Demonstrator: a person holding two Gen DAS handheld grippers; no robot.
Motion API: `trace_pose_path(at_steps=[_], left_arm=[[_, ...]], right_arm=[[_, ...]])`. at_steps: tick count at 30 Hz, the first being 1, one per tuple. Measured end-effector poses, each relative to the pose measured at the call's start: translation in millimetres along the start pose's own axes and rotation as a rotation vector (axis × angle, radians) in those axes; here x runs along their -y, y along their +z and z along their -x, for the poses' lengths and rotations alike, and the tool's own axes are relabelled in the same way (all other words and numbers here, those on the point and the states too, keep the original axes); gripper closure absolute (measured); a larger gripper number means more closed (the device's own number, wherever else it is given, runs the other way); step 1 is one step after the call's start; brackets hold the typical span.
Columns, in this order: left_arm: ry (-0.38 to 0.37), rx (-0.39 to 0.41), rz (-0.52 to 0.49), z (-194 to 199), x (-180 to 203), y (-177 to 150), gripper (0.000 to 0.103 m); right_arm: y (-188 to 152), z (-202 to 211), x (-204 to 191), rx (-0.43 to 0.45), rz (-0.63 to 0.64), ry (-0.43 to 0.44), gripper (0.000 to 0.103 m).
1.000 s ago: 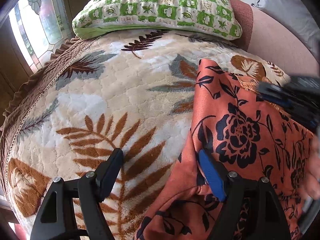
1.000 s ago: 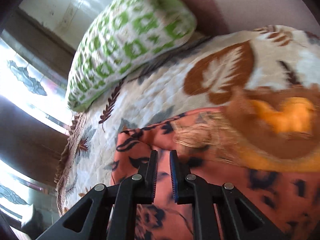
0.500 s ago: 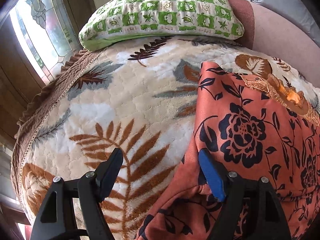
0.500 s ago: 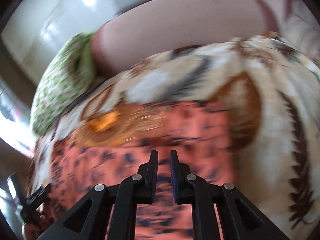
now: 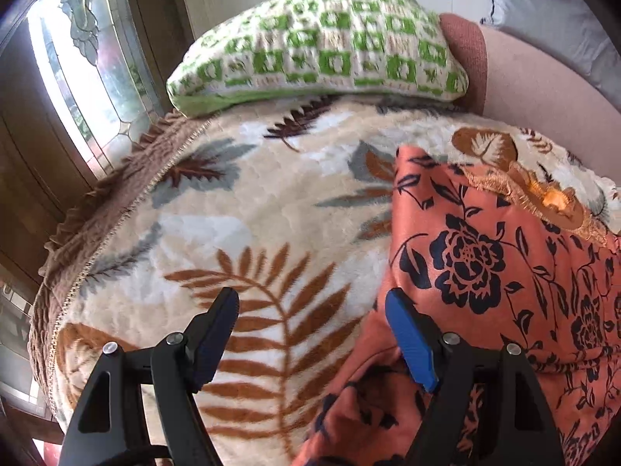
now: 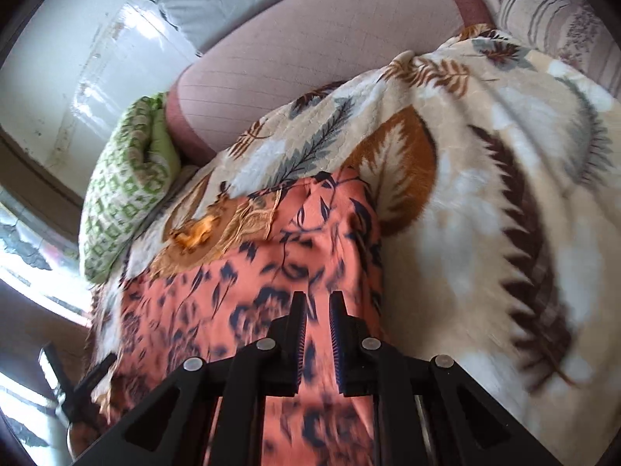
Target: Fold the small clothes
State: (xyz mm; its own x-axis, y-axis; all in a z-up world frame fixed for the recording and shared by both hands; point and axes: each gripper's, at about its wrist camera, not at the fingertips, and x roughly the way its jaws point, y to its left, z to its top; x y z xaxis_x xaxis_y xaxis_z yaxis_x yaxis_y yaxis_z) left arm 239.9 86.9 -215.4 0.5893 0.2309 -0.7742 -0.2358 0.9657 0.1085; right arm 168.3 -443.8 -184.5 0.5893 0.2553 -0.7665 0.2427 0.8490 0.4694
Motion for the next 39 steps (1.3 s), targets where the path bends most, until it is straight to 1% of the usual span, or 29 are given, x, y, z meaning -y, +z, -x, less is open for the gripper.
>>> trace_pose_path(at_steps=[2,4,7,9,10,12,13,14,15,16,17,19,21,23,27,29,31,33,35,37,38,39], left_arm=[[-0.005,0.014,0.002,7.7,-6.6,-7.0,0.024],[-0.015,0.004,-0.005,14.6,-12.0,-19.6,0.024],[-0.038,0.004,0.012,28.7,-20.2,-38.7,0.024],[-0.046,0.023,0.023,38.6,-24.7,-51.2,0.024],[-0.041,0.031,0.018,43.2,-26.0,-60.4,0.024],[-0.035,0.008,0.001,48.2,-28.2,-80.3,0.024],[-0.047,-0.006,0.000,50.5,-29.6,-88.7,0.024],[-0.067,-0.020,0.005,54.1,-31.9,-98.2,0.024],[-0.077,-0.030,0.010,56.8,-33.9,-104.3,0.024],[-0.086,-0.040,0.017,61.5,-35.9,-112.2,0.024],[-0.091,-0.047,0.020,65.9,-37.9,-118.6,0.024],[-0.086,-0.051,0.017,74.6,-41.3,-129.8,0.024],[-0.087,-0.066,0.020,82.6,-48.4,-141.2,0.024],[-0.105,-0.090,0.029,86.5,-55.8,-150.4,0.024],[-0.145,-0.144,0.048,97.9,-70.2,-170.3,0.024],[-0.159,-0.165,0.051,102.3,-75.1,-176.1,0.024],[-0.187,-0.178,0.067,104.5,-80.3,-177.6,0.024],[-0.189,-0.190,0.064,105.7,-82.2,-176.8,0.031],[-0.185,-0.195,0.043,105.5,-82.3,-174.9,0.051],[-0.200,-0.210,0.035,104.1,-82.7,-173.8,0.058],[-0.209,-0.216,0.041,103.5,-83.5,-173.4,0.058],[-0.221,-0.219,0.049,103.7,-84.3,-173.6,0.058]], right_arm=[[-13.2,25.6,3.6,-0.003,-0.005,0.027,0.088],[-25.4,44.3,5.3,-0.001,-0.005,0.055,0.088],[-47.9,70.1,12.9,-0.033,-0.026,0.101,0.088],[-65.9,85.7,20.1,-0.046,-0.046,0.126,0.086],[-72.3,89.4,22.0,-0.055,-0.050,0.125,0.083],[-90.7,98.2,29.3,-0.083,-0.068,0.138,0.078],[-98.1,100.9,31.8,-0.090,-0.075,0.137,0.074],[-110.2,104.5,37.1,-0.106,-0.087,0.145,0.067],[-110.2,104.5,37.1,-0.106,-0.087,0.145,0.061],[-116.6,105.5,40.4,-0.116,-0.098,0.152,0.037],[-124.5,108.9,44.2,-0.117,-0.115,0.151,0.027],[-132.4,113.3,49.3,-0.099,-0.129,0.156,0.028],[-139.9,118.0,57.3,-0.112,-0.150,0.158,0.028],[-145.0,120.5,65.2,-0.131,-0.179,0.168,0.028],[-151.7,119.8,77.9,-0.182,-0.225,0.203,0.028],[-155.8,116.8,81.7,-0.218,-0.240,0.208,0.029],[-164.2,111.0,85.4,-0.272,-0.273,0.211,0.030],[-167.1,110.0,84.9,-0.288,-0.274,0.208,0.033],[-172.0,108.9,82.7,-0.316,-0.266,0.191,0.038],[-176.5,109.0,77.0,-0.336,-0.236,0.167,0.038],[-181.2,106.0,70.3,-0.374,-0.214,0.128,0.038],[-181.2,106.0,70.3,-0.374,-0.214,0.128,0.038]])
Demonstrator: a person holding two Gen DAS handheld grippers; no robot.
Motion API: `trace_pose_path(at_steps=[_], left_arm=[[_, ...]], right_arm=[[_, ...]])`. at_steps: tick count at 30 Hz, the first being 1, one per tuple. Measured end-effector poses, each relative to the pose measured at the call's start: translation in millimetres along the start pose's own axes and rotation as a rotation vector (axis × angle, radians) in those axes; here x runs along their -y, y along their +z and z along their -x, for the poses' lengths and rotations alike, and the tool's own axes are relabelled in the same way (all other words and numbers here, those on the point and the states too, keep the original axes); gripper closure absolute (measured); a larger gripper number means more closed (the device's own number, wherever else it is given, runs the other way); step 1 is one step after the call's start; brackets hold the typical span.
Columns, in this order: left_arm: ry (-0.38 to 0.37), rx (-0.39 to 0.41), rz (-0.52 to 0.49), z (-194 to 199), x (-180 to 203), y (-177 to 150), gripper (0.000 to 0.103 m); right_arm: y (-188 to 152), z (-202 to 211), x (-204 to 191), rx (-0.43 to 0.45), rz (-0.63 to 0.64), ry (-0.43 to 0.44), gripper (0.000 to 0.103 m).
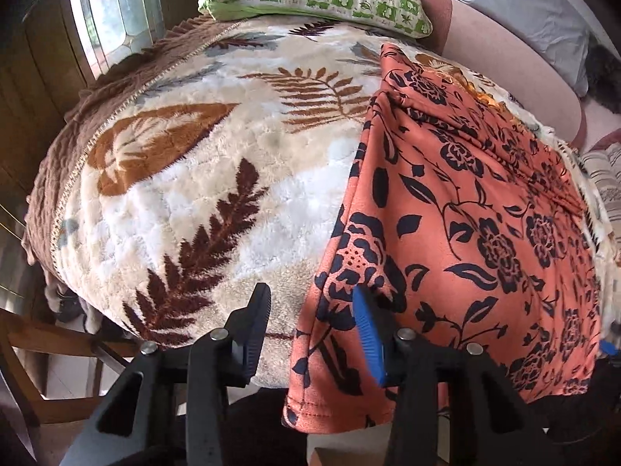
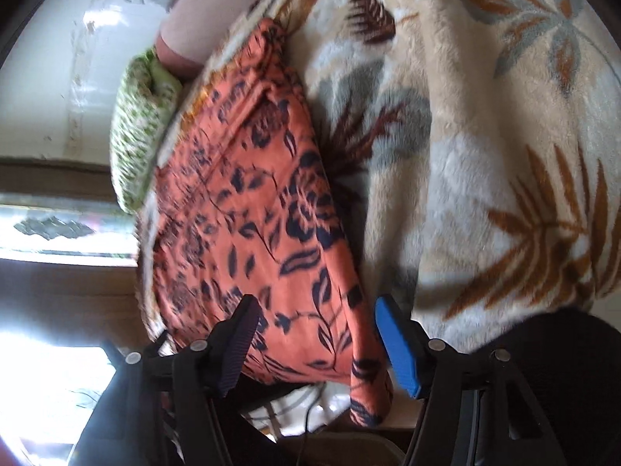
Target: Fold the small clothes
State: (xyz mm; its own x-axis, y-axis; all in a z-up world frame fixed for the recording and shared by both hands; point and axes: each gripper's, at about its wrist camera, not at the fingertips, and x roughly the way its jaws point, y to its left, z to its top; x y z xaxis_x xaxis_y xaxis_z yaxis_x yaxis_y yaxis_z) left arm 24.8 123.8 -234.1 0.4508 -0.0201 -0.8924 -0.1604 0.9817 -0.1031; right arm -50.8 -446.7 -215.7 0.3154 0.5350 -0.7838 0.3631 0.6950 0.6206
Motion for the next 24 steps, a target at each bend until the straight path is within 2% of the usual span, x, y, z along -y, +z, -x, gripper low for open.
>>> trace_pose_path(at_steps=[2,3,4,5,6,8,9,10,11,12,13,15,16,17,19,21,24], left_arm=[[-0.009,-0.013,-0.005,-0.8,1.2,0.0,0.058],[-0.008,-0.019,-0.012,-1.5,2.1,0.0,0.057],[-0.002,-0.027,-0.018,-2.5,3.4,0.0,0.052],[0.006,-0.035,-0.018,-3.5,3.8,-0.2,0.044],[0.007,-0.037,-0.015,-4.3,3.5,-0.1,0.041],[0.006,-0.048,-0.020,-7.0,3.3,0.1,0.040],[0.009,-0.058,-0.026,-9.4,3.2,-0.2,0.040],[0.012,-0.065,-0.029,-11.0,3.1,-0.1,0.040],[0.012,-0.071,-0.032,-12.7,2.5,-0.6,0.040],[0.003,-0.082,-0.037,-14.7,2.7,-0.7,0.040],[-0.006,-0.084,-0.041,-16.2,3.4,-1.0,0.042],[-0.029,-0.094,-0.050,-18.1,4.0,-1.0,0.062],[-0.038,-0.104,-0.053,-19.8,3.8,-1.3,0.075],[-0.044,-0.106,-0.054,-20.4,3.9,-2.1,0.079],[-0.057,-0.106,-0.059,-19.0,4.0,-2.4,0.092],[-0.065,-0.103,-0.048,-16.4,1.4,-2.5,0.093],[-0.063,-0.109,-0.030,-9.4,-7.1,-4.3,0.093]], right_arm=[[-6.4,-14.8,-6.3,-0.071,-0.002,-0.071,0.038],[-6.4,-14.8,-6.3,-0.071,-0.002,-0.071,0.038],[-9.2,-30.0,-5.5,-0.125,-0.012,-0.137,0.040],[-9.2,-30.0,-5.5,-0.125,-0.012,-0.137,0.043],[-11.5,-36.8,-4.0,-0.147,-0.019,-0.154,0.046],[-15.8,-44.3,-2.7,-0.160,-0.017,-0.178,0.063],[-18.4,-44.7,-4.0,-0.154,0.006,-0.208,0.065],[-20.3,-44.0,-5.8,-0.151,0.028,-0.219,0.073],[-23.1,-42.9,-6.9,-0.158,0.043,-0.216,0.087],[-25.0,-42.0,-8.0,-0.165,0.052,-0.216,0.089],[-26.5,-39.8,-9.2,-0.162,0.066,-0.221,0.090],[-28.1,-33.8,-12.3,-0.153,0.081,-0.194,0.092],[-27.6,-30.1,-14.9,-0.147,0.082,-0.168,0.092],[-25.3,-19.8,-22.1,-0.123,0.090,-0.106,0.092],[-23.4,-13.8,-27.6,-0.106,0.101,-0.078,0.093],[-17.9,0.7,-40.5,-0.054,0.117,0.011,0.093],[-14.0,10.8,-43.6,-0.027,0.117,0.060,0.093]])
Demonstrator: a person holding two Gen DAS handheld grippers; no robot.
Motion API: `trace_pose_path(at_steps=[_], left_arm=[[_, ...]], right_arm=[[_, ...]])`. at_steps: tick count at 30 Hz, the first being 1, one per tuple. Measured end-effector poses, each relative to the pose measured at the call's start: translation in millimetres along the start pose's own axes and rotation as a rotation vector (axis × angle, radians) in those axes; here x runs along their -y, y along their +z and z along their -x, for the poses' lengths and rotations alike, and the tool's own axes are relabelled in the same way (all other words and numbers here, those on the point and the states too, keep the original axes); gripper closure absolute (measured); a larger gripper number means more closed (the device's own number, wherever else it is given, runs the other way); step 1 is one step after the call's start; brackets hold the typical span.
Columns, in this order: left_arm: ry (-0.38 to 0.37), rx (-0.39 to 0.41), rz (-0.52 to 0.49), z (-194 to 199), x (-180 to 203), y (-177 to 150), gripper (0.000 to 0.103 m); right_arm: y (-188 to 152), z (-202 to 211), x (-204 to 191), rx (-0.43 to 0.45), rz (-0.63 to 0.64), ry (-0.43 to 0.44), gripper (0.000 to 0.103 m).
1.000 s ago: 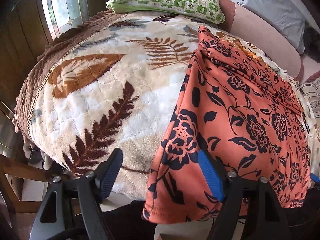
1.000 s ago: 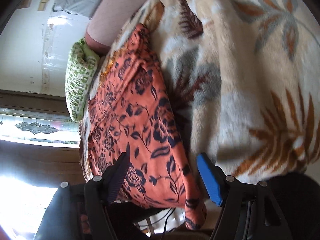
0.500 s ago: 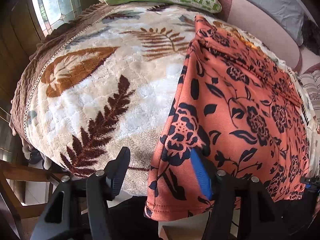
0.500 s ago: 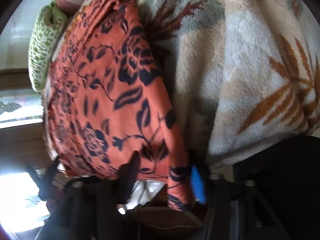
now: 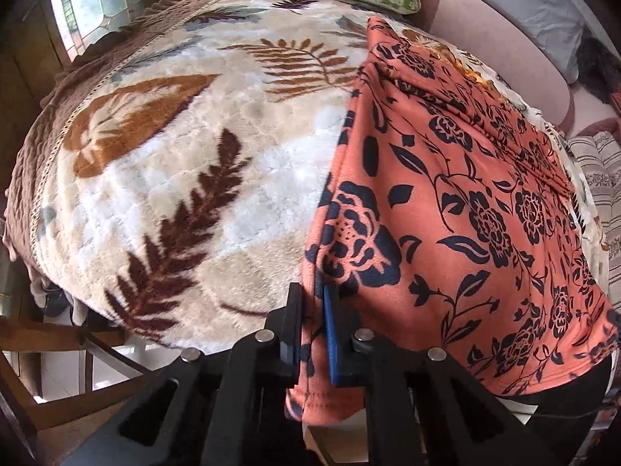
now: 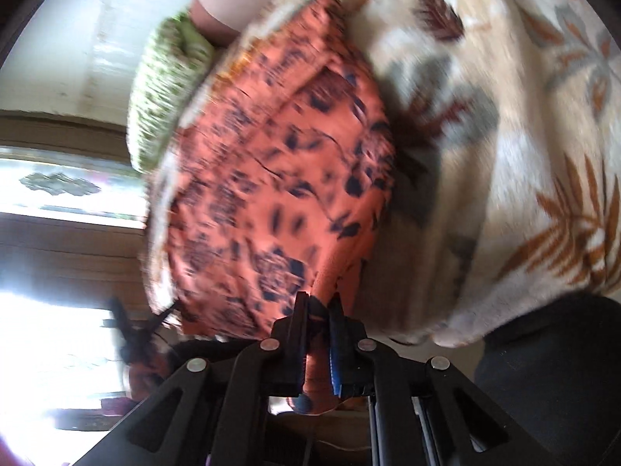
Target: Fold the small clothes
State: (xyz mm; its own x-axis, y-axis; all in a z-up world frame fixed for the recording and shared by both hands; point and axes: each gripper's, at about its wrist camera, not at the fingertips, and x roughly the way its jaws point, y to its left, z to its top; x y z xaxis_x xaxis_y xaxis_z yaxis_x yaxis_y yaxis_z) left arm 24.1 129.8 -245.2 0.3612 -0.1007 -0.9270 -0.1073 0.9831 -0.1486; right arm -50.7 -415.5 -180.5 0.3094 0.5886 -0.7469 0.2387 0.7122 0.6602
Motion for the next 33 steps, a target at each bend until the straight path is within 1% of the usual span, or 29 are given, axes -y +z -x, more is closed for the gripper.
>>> trace_pose_path(at_steps=[1,2,3,4,5,8,9,10,11,13,14,15,16,18,19,20,21,22,23,24,25,26,27,28,29,30,31,32,33], left_arm=[[0.012,-0.009,0.006,1.3,-1.5,-1.5,0.086],[0.025,-0.027,0.012,1.2,-3.1,-2.7,0.063],[0.045,-0.056,0.023,-0.5,-4.7,-4.6,0.050],[0.053,-0.063,0.032,-0.4,-5.9,-6.3,0.036],[0.051,-0.068,0.035,-0.5,-5.6,-8.5,0.036],[0.010,-0.110,0.006,-6.8,4.1,-16.1,0.036],[0.020,-0.126,-0.011,-11.3,8.2,-19.0,0.036],[0.035,-0.139,-0.024,-16.9,11.0,-22.1,0.037],[0.036,-0.146,-0.019,-21.6,10.8,-25.0,0.049],[-0.001,-0.144,0.004,-22.4,9.8,-28.5,0.064],[-0.008,-0.136,0.002,-21.5,11.2,-28.8,0.082],[-0.020,-0.125,-0.012,-18.2,11.9,-28.4,0.091],[-0.021,-0.115,-0.026,-14.7,11.8,-27.7,0.094],[-0.023,-0.087,-0.054,-8.0,15.0,-24.7,0.096],[-0.045,-0.079,-0.060,-6.0,17.0,-19.9,0.096],[-0.079,-0.071,-0.060,-2.6,18.0,-18.2,0.096],[-0.122,-0.064,-0.050,1.5,17.4,-15.9,0.096],[-0.178,-0.059,-0.035,5.8,17.8,-11.4,0.096],[-0.230,-0.053,-0.024,8.3,21.4,-7.1,0.096],[-0.285,-0.042,-0.011,13.6,21.8,-0.3,0.096],[-0.333,-0.027,0.004,20.2,23.4,7.9,0.096],[-0.361,-0.011,0.008,26.3,25.5,13.7,0.096],[-0.374,0.001,0.006,30.6,27.8,19.0,0.096],[-0.383,0.016,-0.002,37.1,33.3,24.2,0.096],[-0.386,0.028,-0.016,40.7,34.5,28.4,0.096],[-0.382,0.036,-0.035,44.8,38.1,31.8,0.096],[-0.375,0.038,-0.045,45.5,41.1,32.1,0.096],[-0.367,0.036,-0.054,44.1,42.7,31.3,0.096],[-0.359,0.030,-0.061,41.5,43.3,28.0,0.096]], right_arm=[[1.0,1.5,-1.1,0.012,-0.001,0.012,0.093],[2.6,7.6,-2.1,0.036,-0.003,0.027,0.093],[3.1,9.9,-3.1,0.046,-0.002,0.031,0.093],[3.7,12.0,-3.1,0.052,-0.005,0.033,0.093],[3.7,12.5,-2.1,0.056,-0.012,0.033,0.093],[4.1,13.9,3.6,0.054,-0.029,0.034,0.093],[3.6,14.1,5.5,0.051,-0.032,0.031,0.093],[3.7,15.7,8.2,0.047,-0.035,0.031,0.093],[2.6,12.1,7.6,0.043,-0.038,0.037,0.093],[2.1,12.4,7.5,0.042,-0.035,0.036,0.093],[1.7,13.0,7.1,0.042,-0.030,0.036,0.093],[1.5,15.0,5.7,0.044,-0.026,0.037,0.093],[1.7,16.6,4.8,0.047,-0.022,0.038,0.093],[2.8,22.4,2.0,0.060,-0.014,0.045,0.093],[3.7,26.4,0.4,0.070,-0.011,0.055,0.093],[5.6,33.5,-3.1,0.088,-0.005,0.083,0.093],[7.2,39.0,-5.6,0.098,0.000,0.109,0.093],[12.6,52.9,-13.3,0.128,0.013,0.156,0.093],[12.6,52.9,-13.3,0.128,0.013,0.156,0.093],[19.5,66.4,-21.8,0.164,0.031,0.192,0.093],[19.5,66.4,-21.8,0.164,0.031,0.192,0.093],[28.9,77.9,-29.9,0.193,0.051,0.169,0.093],[28.9,77.9,-29.9,0.193,0.051,0.169,0.093],[32.6,80.2,-30.8,0.196,0.046,0.094,0.093],[35.2,81.0,-30.4,0.199,0.039,0.022,0.090],[36.9,81.2,-28.6,0.199,0.031,-0.047,0.089],[36.9,80.2,-25.6,0.190,0.023,-0.085,0.089],[37.0,77.6,-20.6,0.166,0.009,-0.097,0.089],[34.6,72.2,-12.1,0.133,-0.020,-0.076,0.089]])
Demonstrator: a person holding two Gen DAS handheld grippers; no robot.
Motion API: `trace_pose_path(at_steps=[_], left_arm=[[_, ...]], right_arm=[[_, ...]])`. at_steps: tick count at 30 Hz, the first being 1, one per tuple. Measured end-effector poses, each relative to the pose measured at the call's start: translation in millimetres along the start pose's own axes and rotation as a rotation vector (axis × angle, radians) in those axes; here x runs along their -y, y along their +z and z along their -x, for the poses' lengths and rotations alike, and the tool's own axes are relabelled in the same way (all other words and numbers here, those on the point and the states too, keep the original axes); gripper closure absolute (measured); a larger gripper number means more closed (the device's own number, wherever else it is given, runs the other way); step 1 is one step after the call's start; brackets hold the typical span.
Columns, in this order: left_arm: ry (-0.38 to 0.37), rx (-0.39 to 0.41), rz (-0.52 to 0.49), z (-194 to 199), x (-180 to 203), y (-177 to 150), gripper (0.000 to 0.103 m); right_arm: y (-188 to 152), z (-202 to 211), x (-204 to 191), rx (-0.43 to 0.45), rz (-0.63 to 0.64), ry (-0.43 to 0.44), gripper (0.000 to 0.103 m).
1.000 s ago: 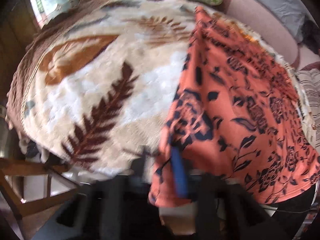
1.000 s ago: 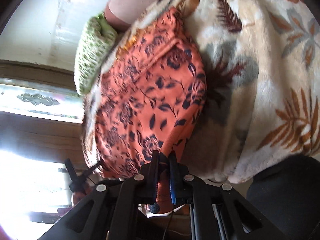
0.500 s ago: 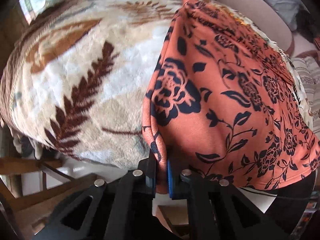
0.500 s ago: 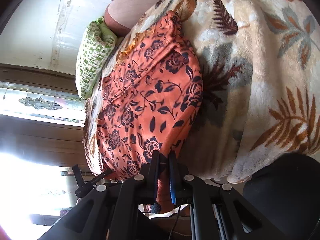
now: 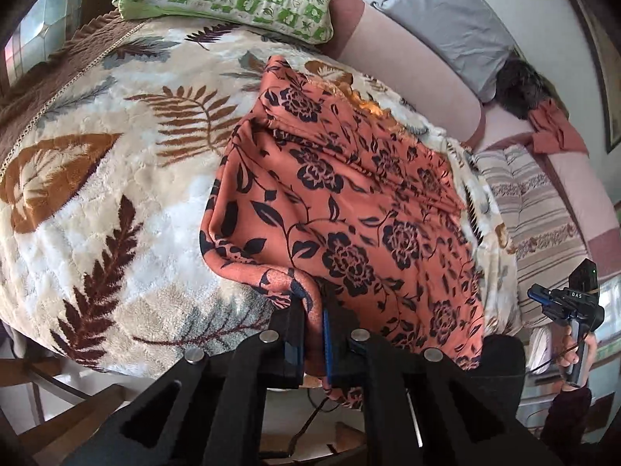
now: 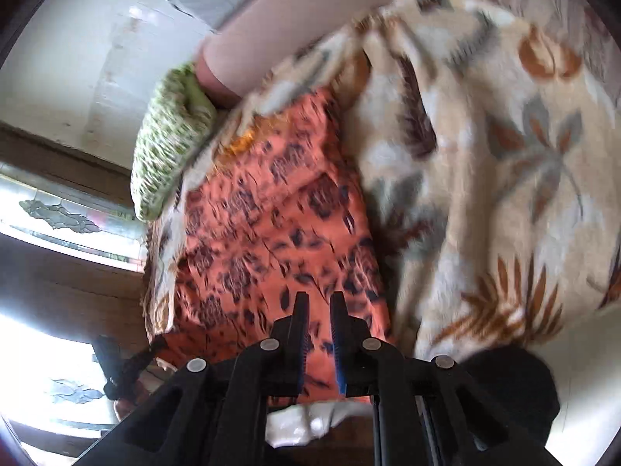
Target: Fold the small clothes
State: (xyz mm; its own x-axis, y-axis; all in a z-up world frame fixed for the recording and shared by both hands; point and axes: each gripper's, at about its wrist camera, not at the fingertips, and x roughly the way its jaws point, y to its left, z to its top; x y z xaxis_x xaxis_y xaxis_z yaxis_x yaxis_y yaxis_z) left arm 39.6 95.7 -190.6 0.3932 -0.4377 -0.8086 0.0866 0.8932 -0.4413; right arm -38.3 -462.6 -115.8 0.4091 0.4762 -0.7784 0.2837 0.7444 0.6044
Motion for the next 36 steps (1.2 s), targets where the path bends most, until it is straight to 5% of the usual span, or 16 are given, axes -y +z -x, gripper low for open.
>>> trace_pose_path(at_steps=[3,7,12,14,17,19,20,21,23,24,28,32,36], left_arm=[[0.019,-0.024,0.018,-7.7,-8.3,-15.1,0.096],[0.089,-0.058,0.037,-15.5,-20.3,-32.7,0.096],[0.213,-0.123,0.072,-30.5,-32.4,-42.5,0.088],[0.227,-0.149,0.094,-36.5,-37.1,-45.1,0.055],[0.221,-0.181,0.128,-48.1,-43.2,-51.8,0.044],[0.221,-0.193,0.131,-56.3,-44.6,-56.6,0.045],[0.232,-0.185,0.116,-57.7,-43.2,-58.1,0.047],[0.247,-0.178,0.102,-57.5,-41.2,-59.1,0.052],[0.251,-0.156,0.090,-53.3,-41.1,-58.7,0.095],[0.222,-0.151,0.097,-51.6,-41.4,-58.0,0.095],[0.144,-0.112,0.090,-37.8,-42.4,-49.8,0.096],[-0.005,-0.060,0.117,-19.7,-34.8,-30.5,0.096],[-0.109,0.009,0.114,1.8,-21.1,6.0,0.096]], right_arm=[[-13.2,-18.0,22.0,-0.045,-0.066,0.013,0.080],[-36.4,-46.6,47.2,-0.110,-0.105,-0.006,0.033],[-52.7,-65.3,61.6,-0.155,-0.098,-0.029,0.033],[-55.6,-74.1,64.3,-0.174,-0.101,-0.016,0.033],[-61.4,-104.2,63.2,-0.212,-0.094,-0.040,0.033],[-61.6,-110.9,64.0,-0.229,-0.096,-0.049,0.040],[-66.2,-122.4,63.8,-0.261,-0.100,-0.061,0.062],[-70.4,-129.9,62.6,-0.289,-0.099,-0.067,0.072],[-77.6,-127.8,52.9,-0.282,-0.042,-0.115,0.090],[-77.6,-127.8,52.9,-0.282,-0.042,-0.115,0.095],[-69.9,-100.2,27.2,-0.220,0.005,-0.020,0.095],[-33.8,-60.7,-9.7,-0.093,0.036,0.217,0.096],[-0.4,-46.4,-23.8,-0.003,0.025,0.339,0.096]])
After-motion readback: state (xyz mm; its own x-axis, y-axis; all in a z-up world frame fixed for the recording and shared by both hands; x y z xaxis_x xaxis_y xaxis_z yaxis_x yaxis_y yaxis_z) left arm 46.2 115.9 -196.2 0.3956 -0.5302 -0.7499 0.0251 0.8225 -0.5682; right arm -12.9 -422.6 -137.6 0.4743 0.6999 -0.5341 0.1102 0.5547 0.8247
